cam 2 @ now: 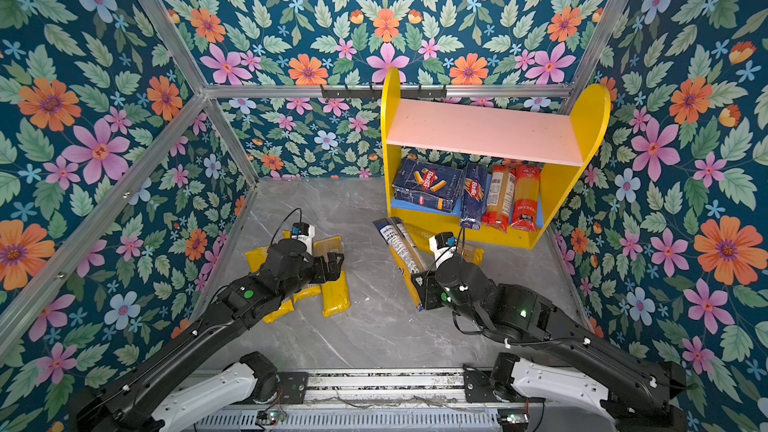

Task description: Place and organize the pasta boxes and bags onto the shelf

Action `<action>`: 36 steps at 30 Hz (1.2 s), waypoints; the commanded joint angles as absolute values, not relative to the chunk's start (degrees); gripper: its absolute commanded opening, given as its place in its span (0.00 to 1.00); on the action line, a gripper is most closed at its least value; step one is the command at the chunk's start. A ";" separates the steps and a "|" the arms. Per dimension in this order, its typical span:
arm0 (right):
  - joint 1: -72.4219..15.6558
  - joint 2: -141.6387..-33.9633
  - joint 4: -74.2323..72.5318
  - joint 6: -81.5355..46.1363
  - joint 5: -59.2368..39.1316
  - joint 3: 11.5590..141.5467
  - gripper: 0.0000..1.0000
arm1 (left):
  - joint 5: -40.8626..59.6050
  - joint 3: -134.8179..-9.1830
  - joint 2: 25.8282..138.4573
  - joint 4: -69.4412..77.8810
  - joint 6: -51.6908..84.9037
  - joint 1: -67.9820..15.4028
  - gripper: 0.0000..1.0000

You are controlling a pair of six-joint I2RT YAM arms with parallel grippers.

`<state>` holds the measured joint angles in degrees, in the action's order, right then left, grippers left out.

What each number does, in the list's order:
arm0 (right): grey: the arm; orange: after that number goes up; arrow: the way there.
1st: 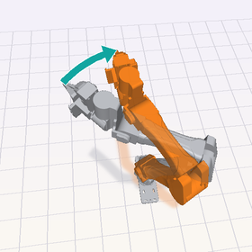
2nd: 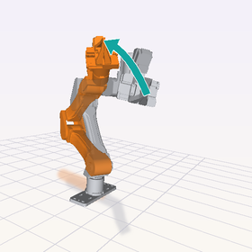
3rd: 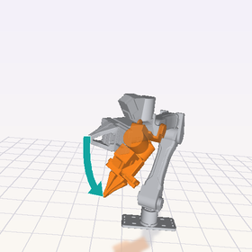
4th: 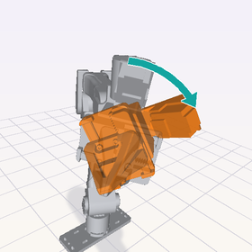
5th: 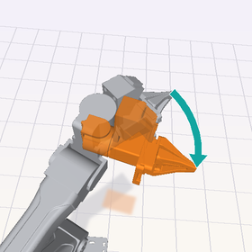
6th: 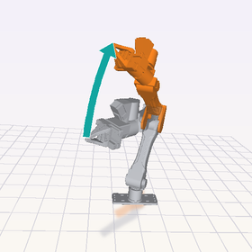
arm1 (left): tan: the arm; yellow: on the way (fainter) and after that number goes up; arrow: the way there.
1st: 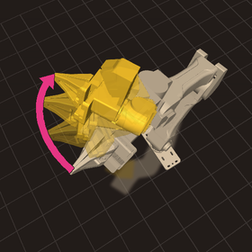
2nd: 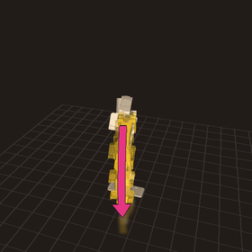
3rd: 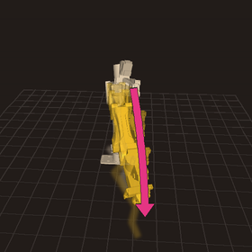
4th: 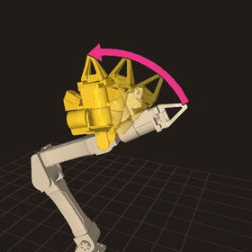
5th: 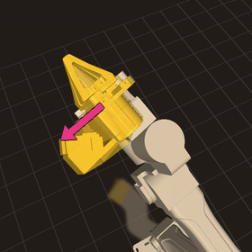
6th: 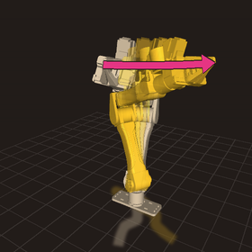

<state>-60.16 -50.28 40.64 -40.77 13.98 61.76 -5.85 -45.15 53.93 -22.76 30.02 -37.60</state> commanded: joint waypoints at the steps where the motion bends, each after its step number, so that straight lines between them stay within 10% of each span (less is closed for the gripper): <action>1: -60.06 -50.25 33.86 -38.57 16.42 62.93 0.04 | -4.14 -45.40 55.02 -19.54 30.14 -37.62 1.00; 16: -57.29 -50.61 29.44 -42.09 10.81 61.46 0.00 | 8.52 -42.76 60.29 -7.11 29.90 -40.25 1.00; 36: -57.29 -48.98 24.96 -42.92 8.63 56.96 0.00 | 34.32 -26.08 64.47 51.42 60.31 -40.25 1.00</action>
